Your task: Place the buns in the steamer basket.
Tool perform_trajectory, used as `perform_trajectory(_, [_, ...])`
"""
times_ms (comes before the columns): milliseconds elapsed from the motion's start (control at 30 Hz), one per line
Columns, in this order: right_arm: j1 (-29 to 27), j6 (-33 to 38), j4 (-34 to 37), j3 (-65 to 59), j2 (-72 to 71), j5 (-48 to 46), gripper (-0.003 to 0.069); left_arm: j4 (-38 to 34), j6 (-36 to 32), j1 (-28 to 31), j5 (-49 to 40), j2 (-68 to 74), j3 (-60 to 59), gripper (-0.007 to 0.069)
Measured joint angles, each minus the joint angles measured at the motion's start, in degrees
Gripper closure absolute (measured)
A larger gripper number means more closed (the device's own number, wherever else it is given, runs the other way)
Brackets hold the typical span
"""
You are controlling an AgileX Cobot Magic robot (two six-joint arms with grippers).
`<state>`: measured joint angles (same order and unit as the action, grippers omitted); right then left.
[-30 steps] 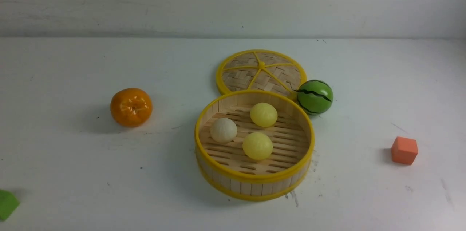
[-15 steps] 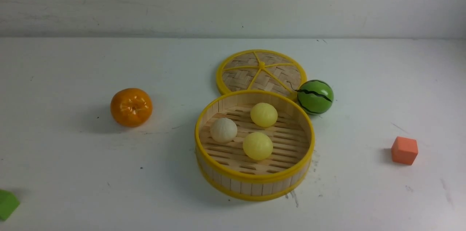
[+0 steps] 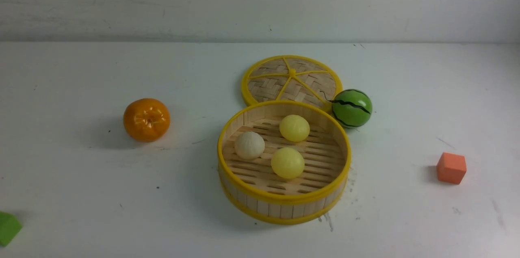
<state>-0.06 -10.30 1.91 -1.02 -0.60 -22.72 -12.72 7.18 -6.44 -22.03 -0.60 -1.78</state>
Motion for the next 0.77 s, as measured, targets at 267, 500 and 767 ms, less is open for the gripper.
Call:
perform_trajectory(267, [0.0, 0.0, 0.0, 0.0, 0.0, 0.0, 0.0589, 0.0, 0.0, 0.0, 0.0, 0.0, 0.0, 0.0638])
perform_trajectory(500, [0.0, 0.0, -0.1, 0.0, 0.0, 0.0, 0.0585, 0.0, 0.0, 0.0, 0.0, 0.0, 0.0, 0.0638])
perform_trajectory(767, [0.0, 0.0, -0.1, 0.0, 0.0, 0.0, 0.0585, 0.0, 0.0, 0.0, 0.0, 0.0, 0.0, 0.0638])
